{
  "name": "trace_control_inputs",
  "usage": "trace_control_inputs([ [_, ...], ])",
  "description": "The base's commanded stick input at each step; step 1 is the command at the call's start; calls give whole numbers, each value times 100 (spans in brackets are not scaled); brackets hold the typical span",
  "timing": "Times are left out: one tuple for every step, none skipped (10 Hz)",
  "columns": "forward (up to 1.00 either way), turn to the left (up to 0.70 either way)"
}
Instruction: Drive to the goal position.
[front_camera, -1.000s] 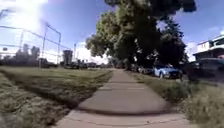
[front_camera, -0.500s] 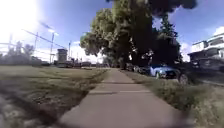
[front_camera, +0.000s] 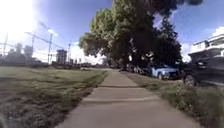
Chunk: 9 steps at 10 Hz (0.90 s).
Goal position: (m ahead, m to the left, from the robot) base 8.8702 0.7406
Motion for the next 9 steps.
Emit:
trace_control_inputs([
  [100,0],
  [100,0],
  [100,0],
  [100,0],
  [100,0],
  [100,0],
  [100,0],
  [100,0],
  [100,0],
])
